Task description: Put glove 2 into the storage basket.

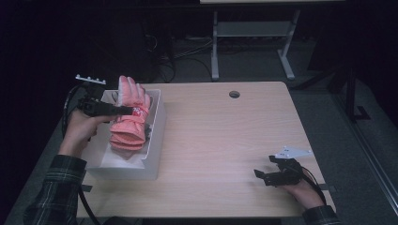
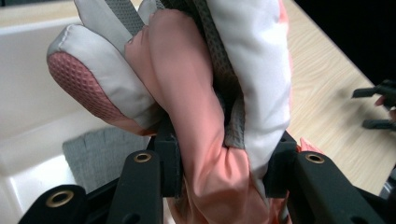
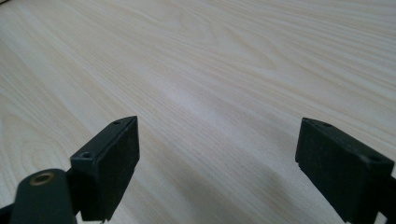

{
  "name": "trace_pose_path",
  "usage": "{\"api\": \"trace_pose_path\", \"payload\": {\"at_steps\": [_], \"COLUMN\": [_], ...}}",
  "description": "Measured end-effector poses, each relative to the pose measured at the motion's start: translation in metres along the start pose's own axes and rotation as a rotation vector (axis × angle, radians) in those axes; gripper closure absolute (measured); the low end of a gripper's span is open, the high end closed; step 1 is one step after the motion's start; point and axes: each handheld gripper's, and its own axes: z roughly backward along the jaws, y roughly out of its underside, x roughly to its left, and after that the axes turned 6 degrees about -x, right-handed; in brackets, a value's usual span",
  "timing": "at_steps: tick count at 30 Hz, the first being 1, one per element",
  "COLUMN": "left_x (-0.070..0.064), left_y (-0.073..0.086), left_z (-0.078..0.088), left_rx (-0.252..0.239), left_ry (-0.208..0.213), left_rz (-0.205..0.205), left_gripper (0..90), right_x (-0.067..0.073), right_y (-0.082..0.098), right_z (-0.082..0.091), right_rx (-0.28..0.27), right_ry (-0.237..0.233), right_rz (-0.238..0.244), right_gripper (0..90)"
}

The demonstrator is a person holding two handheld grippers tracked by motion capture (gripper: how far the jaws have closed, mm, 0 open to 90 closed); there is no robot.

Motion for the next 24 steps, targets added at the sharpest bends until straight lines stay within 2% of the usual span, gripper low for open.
{"api": "trace_pose_path", "payload": {"at_steps": [2, 3, 5, 6, 8, 10, 12, 16, 17, 18, 24], "left_x": [0.004, 0.004, 0.008, 0.012, 0.013, 0.015, 0.016, 0.022, 0.022, 0.025, 0.032], "left_y": [0.006, 0.006, 0.011, 0.016, 0.019, 0.025, 0.027, 0.037, 0.037, 0.042, 0.05], "left_z": [-0.011, -0.011, -0.021, -0.031, -0.036, -0.051, -0.056, -0.076, -0.076, -0.085, -0.093], "left_rx": [0.029, 0.029, 0.044, 0.066, 0.08, 0.115, 0.127, 0.165, 0.165, 0.189, 0.178], "left_ry": [-0.022, -0.022, -0.016, -0.018, -0.019, -0.03, -0.031, -0.03, -0.03, -0.031, -0.021], "left_rz": [0.002, 0.002, 0.013, 0.018, 0.021, 0.008, 0.003, 0.023, 0.023, 0.03, 0.054], "left_gripper": [58.6, 58.6, 58.6, 58.6, 58.6, 58.4, 58.3, 57.8, 57.5, 57.3, 56.7], "right_x": [0.0, 0.0, 0.0, -0.001, 0.0, -0.001, -0.001, 0.0, 0.0, 0.0, -0.001], "right_y": [0.0, 0.0, 0.0, 0.0, 0.0, 0.0, 0.0, 0.0, 0.0, 0.0, 0.0], "right_z": [0.0, 0.0, 0.0, 0.0, 0.0, 0.0, 0.0, 0.0, 0.0, -0.001, -0.001], "right_rx": [-0.001, -0.001, 0.001, 0.0, -0.001, 0.0, 0.001, 0.0, 0.0, 0.002, 0.0], "right_ry": [0.0, 0.0, 0.0, -0.002, -0.003, -0.004, -0.003, -0.004, -0.004, -0.003, -0.002], "right_rz": [-0.001, -0.001, 0.003, 0.003, 0.0, 0.001, 0.001, 0.002, 0.002, 0.002, 0.004], "right_gripper": [13.4, 13.4, 13.4, 13.4, 13.4, 13.4, 13.4, 13.4, 13.4, 13.4, 13.4]}}
